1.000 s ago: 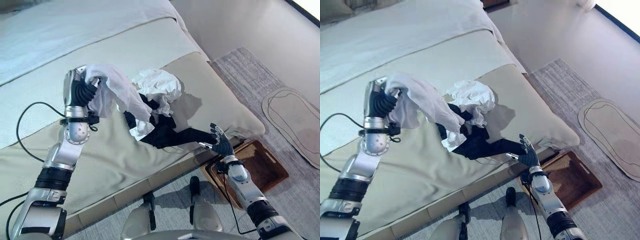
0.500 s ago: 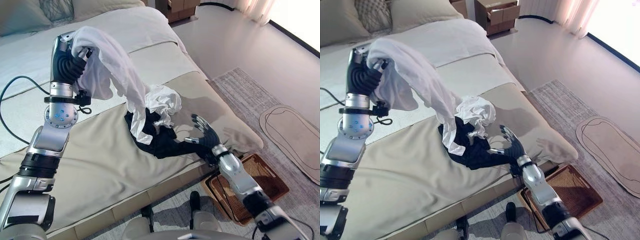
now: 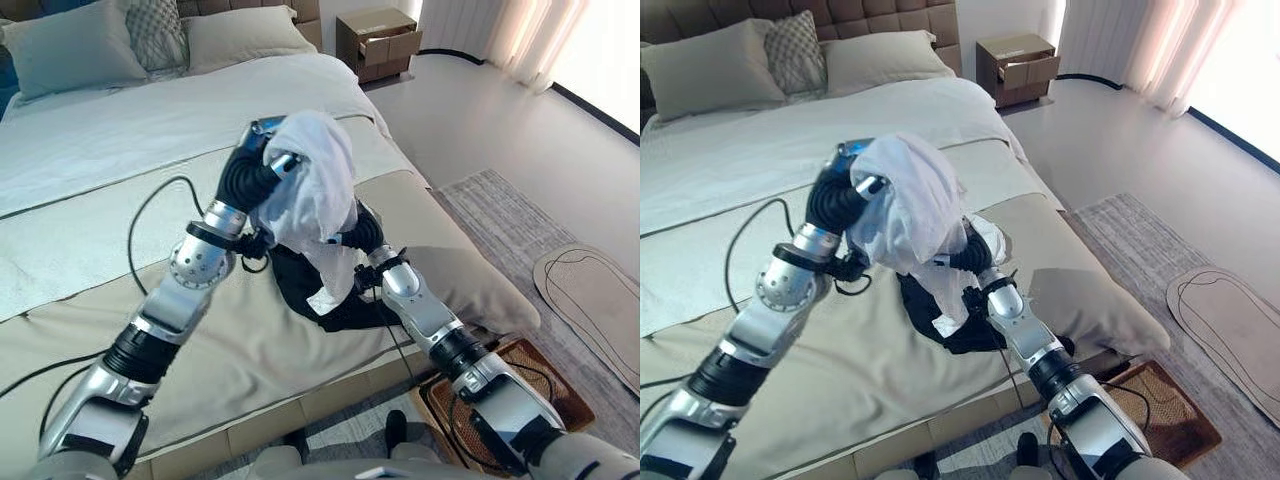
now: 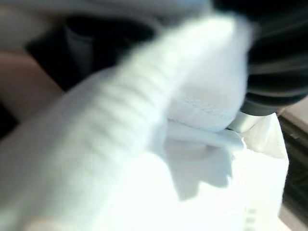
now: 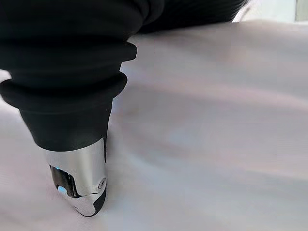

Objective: Pick up clothes into the bucket

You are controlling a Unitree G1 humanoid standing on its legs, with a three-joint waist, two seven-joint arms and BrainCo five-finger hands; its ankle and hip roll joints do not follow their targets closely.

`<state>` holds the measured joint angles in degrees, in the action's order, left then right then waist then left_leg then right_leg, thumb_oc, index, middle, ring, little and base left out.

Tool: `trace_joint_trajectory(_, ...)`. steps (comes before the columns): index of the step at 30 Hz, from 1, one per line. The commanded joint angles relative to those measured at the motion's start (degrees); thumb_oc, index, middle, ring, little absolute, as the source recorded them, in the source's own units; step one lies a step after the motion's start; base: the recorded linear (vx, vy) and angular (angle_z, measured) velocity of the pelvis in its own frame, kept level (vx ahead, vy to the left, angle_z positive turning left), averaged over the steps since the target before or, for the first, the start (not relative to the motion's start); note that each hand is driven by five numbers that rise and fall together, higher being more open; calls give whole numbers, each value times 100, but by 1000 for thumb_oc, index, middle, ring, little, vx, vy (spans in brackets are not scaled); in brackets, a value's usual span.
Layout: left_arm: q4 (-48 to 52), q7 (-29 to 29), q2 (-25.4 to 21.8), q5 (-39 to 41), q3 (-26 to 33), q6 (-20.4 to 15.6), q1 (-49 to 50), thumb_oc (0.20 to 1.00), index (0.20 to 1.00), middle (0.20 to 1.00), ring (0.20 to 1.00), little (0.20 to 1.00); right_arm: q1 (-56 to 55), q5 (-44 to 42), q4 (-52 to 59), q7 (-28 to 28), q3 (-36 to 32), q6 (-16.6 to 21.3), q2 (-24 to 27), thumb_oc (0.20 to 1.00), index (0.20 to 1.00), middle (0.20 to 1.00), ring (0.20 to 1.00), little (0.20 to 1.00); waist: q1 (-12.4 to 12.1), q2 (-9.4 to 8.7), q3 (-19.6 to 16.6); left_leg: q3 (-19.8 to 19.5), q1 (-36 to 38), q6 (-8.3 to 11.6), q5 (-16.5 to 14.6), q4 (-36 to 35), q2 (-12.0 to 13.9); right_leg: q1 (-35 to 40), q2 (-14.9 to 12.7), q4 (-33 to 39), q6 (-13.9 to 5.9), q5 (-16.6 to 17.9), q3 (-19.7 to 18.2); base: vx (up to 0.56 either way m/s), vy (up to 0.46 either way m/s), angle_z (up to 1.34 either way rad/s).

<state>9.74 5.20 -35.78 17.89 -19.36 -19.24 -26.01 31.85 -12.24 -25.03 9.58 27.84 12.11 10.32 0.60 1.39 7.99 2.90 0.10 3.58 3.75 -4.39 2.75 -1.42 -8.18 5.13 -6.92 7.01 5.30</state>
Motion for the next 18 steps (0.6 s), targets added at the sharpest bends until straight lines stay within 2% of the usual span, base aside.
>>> trace_joint_trajectory(1,387,73,160,365,163,-237,-1,200,200,200,200,200,283,334,517,525,-301,209,-57,1000,1000,1000,1000,1000,-32,-203,-250,-117,-24,-117,-499,487,-192,181,-176,-250,-202,-257,266,0,0,0)
trace_joint_trajectory(8,535,-39,455,577,104,-190,277,200,200,200,200,200,144,506,897,660,-443,230,-68,1000,1000,1000,1000,1000,-21,-211,-227,-91,-27,-132,-504,508,-189,163,-170,-255,-210,-251,249,0,0,0)
trace_joint_trajectory(14,525,-204,680,840,-30,-139,373,200,200,200,200,200,101,-10,976,325,-263,302,-115,1000,1000,1000,1000,1000,-15,-234,-217,-71,-22,-133,-499,507,-178,174,-165,-263,-202,-261,249,0,0,0)
trace_joint_trajectory(15,551,-228,712,892,-48,-131,433,200,200,200,200,200,52,-310,1049,208,-234,362,-141,517,517,517,517,517,-10,-237,-215,-72,-14,-131,-498,506,-176,182,-162,-263,-197,-264,250,0,0,0)
trace_joint_trajectory(16,553,-258,729,953,-53,-126,491,200,200,200,200,200,22,-511,1070,137,-229,407,-168,200,200,200,200,200,-13,-236,-214,-71,-10,-132,-498,509,-175,185,-160,-262,-195,-267,250,0,0,0)
trace_joint_trajectory(18,520,-329,758,1085,-21,-128,593,200,200,200,200,200,-31,-759,1045,-2,-231,440,-188,200,200,200,200,200,-17,-242,-213,-70,-6,-131,-497,507,-176,191,-159,-261,-196,-266,245,0,0,0)
